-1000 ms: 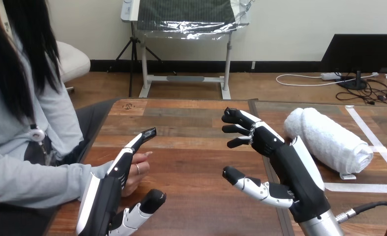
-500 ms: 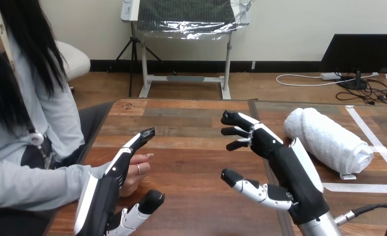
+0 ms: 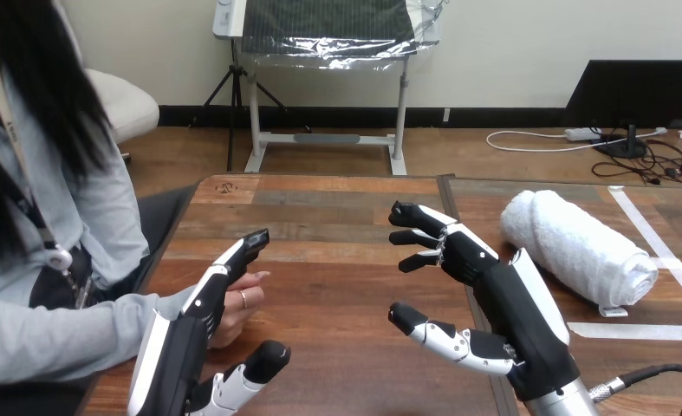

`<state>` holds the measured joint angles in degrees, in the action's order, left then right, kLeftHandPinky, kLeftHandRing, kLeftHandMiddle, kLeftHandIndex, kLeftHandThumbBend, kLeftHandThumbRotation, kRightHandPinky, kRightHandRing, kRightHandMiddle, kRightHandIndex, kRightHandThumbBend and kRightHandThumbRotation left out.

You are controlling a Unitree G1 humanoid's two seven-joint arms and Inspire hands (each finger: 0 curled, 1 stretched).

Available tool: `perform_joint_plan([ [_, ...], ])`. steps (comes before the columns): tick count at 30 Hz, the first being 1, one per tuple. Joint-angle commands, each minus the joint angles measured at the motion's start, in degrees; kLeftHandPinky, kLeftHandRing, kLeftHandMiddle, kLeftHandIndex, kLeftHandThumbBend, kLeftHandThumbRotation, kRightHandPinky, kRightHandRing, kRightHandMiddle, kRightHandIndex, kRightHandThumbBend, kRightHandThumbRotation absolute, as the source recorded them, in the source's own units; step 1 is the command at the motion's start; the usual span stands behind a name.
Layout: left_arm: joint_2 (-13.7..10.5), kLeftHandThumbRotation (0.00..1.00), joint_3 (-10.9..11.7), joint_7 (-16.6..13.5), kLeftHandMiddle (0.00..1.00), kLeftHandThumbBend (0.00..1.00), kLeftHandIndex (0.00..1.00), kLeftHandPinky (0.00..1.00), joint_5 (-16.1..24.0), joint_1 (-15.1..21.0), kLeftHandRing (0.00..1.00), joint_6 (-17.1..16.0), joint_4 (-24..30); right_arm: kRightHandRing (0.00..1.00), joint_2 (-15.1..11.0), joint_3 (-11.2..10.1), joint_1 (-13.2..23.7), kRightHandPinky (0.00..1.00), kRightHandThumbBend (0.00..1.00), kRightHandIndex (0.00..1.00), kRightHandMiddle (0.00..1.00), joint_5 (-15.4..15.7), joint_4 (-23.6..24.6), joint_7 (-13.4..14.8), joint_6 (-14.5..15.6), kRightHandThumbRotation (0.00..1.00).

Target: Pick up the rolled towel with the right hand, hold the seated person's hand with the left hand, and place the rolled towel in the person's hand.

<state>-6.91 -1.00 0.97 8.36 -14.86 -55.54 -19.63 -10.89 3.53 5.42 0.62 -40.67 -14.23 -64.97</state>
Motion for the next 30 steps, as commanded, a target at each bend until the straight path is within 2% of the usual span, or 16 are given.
perform_joint_plan([
  [1,-0.3,0.84,0.3,-0.1,0.89,1.0,0.86,0.9,-0.3,1.7,0.91,-0.2,3.1,0.79,0.6,-0.6,2.0,0.65,0.58,0.85,0.84,-0.5,3.3,0.8,-0.9,0.3],
  [9,-0.2,0.85,0.2,-0.1,0.89,1.0,0.86,0.9,-0.4,1.7,0.91,-0.5,3.0,0.79,0.6,-0.6,1.7,0.65,0.58,0.85,0.84,-0.6,3.8,0.8,-0.8,0.3],
  [19,-0.2,0.84,0.0,0.0,0.89,1.0,0.86,0.91,-0.3,2.1,0.91,-0.7,2.4,0.78,-0.1,-1.6,1.7,0.65,0.61,0.85,0.84,1.6,5.0,2.3,-0.1,0.31],
  [24,0.0,0.85,0.0,-0.2,0.88,1.0,0.86,0.95,0.1,2.3,0.91,-0.6,2.2,0.78,-0.7,-2.6,2.1,0.66,0.66,0.84,0.83,2.9,6.2,3.8,0.7,0.31],
  [30,0.1,0.85,-0.2,-0.3,0.88,1.0,0.85,0.98,0.4,2.5,0.91,-0.6,2.0,0.79,-1.2,-3.3,2.7,0.68,0.74,0.83,0.84,3.0,7.3,4.8,1.7,0.27],
])
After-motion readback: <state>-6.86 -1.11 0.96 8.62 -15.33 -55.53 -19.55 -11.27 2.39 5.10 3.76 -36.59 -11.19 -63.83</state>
